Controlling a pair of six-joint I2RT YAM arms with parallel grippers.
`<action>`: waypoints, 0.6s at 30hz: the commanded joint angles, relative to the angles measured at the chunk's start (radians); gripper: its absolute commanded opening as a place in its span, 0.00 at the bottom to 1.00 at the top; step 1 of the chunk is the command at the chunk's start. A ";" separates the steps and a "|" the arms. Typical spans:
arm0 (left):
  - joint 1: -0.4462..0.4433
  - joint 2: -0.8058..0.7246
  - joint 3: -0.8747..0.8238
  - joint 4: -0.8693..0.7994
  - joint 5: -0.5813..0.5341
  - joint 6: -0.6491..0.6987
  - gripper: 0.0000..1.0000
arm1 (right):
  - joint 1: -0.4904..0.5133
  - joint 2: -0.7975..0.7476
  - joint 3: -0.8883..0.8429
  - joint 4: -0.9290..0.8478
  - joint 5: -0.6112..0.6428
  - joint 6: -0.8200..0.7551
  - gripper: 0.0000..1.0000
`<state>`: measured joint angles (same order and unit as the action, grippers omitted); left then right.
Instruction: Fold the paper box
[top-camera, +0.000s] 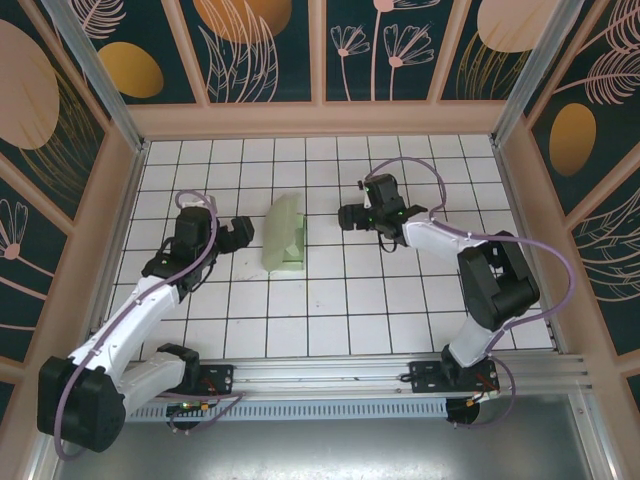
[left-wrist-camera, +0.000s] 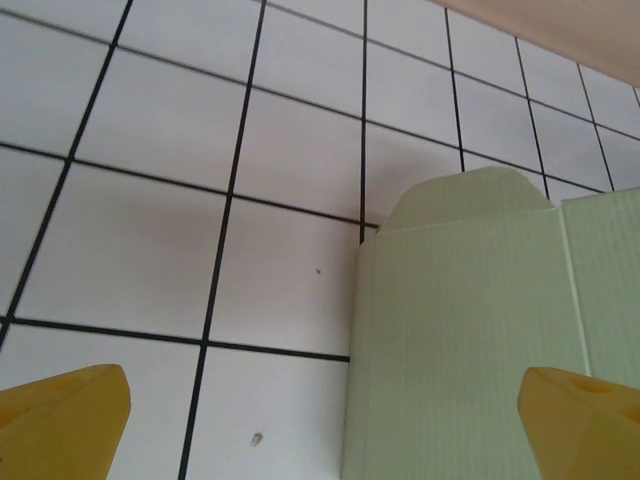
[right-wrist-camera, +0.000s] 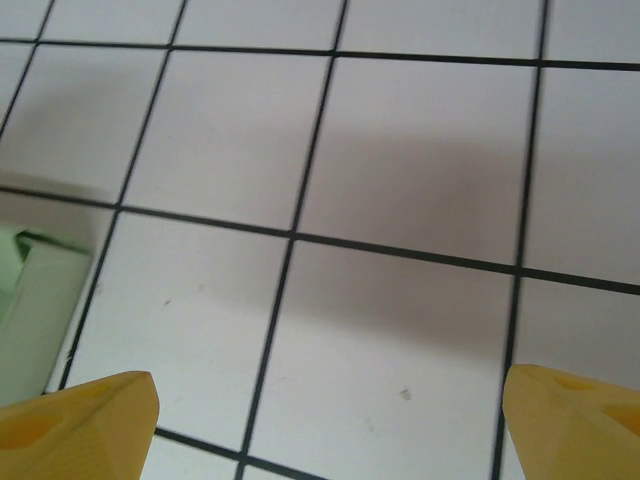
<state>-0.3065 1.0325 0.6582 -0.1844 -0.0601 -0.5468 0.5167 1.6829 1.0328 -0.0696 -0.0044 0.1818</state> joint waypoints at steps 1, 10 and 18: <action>0.003 -0.011 -0.047 0.033 -0.025 -0.094 0.99 | 0.052 0.029 0.011 0.069 -0.074 -0.079 0.90; 0.002 -0.058 -0.233 0.163 0.147 -0.303 0.94 | 0.076 0.283 0.260 0.101 -0.279 -0.066 0.85; 0.010 0.103 -0.233 0.297 0.141 -0.284 0.77 | 0.092 0.431 0.441 0.040 -0.320 -0.044 0.86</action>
<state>-0.3058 1.0790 0.3836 0.0017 0.0731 -0.8387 0.6041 2.1036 1.4429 -0.0067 -0.2855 0.1139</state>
